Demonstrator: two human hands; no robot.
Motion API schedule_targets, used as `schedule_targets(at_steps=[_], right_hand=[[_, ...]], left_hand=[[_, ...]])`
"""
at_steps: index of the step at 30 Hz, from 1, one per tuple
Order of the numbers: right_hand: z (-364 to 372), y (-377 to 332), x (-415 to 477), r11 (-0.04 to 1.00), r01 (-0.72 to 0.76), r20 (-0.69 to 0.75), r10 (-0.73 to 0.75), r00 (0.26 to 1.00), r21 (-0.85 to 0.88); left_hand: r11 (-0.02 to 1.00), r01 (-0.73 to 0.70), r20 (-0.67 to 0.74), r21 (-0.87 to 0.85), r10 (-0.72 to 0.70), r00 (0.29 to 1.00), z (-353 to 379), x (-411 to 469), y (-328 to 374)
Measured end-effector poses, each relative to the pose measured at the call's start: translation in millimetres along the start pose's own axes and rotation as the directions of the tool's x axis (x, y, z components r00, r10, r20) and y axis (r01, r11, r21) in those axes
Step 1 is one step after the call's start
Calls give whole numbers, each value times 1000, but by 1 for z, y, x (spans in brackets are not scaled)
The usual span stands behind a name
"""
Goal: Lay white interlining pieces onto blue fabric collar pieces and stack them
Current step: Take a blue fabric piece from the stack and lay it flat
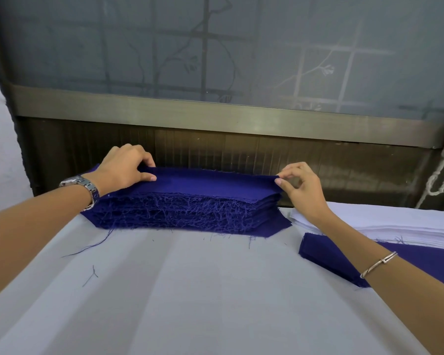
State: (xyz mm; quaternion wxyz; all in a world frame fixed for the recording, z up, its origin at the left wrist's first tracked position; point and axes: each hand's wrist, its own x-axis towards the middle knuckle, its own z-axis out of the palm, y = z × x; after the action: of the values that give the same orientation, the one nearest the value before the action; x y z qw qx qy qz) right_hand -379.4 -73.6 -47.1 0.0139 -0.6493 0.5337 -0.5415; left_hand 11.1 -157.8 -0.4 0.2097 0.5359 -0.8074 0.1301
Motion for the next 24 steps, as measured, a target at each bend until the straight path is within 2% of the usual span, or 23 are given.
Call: schedule_targets(at_steps=[5,8,12,17,21,24], right_hand=[[-8,-4,-3,998,57,40,-58,998,28],[-13,-9,-3,996,82,51,-83,995,32],[-26,-14,-1,995,95,58,-98,994,40],[-62,-19,1,982,-25,12,23,1000,186],[-101,-20,-4,970,-130,5,132,991,204],[-133,-14,-15,951,-253,59,247,967,177]], left_hand=[[981,-72,-39,181,80,996,-4,-17,-19],[975,-63,-71,213,80,994,-5,-28,-36],[997,-39,-210,68,53,976,-15,-38,-50],[994,-40,-291,-103,8,957,-29,-49,-43],[940,-37,-229,-338,-44,972,-37,-59,-18],[852,-17,-90,-523,-36,995,-43,-64,5]])
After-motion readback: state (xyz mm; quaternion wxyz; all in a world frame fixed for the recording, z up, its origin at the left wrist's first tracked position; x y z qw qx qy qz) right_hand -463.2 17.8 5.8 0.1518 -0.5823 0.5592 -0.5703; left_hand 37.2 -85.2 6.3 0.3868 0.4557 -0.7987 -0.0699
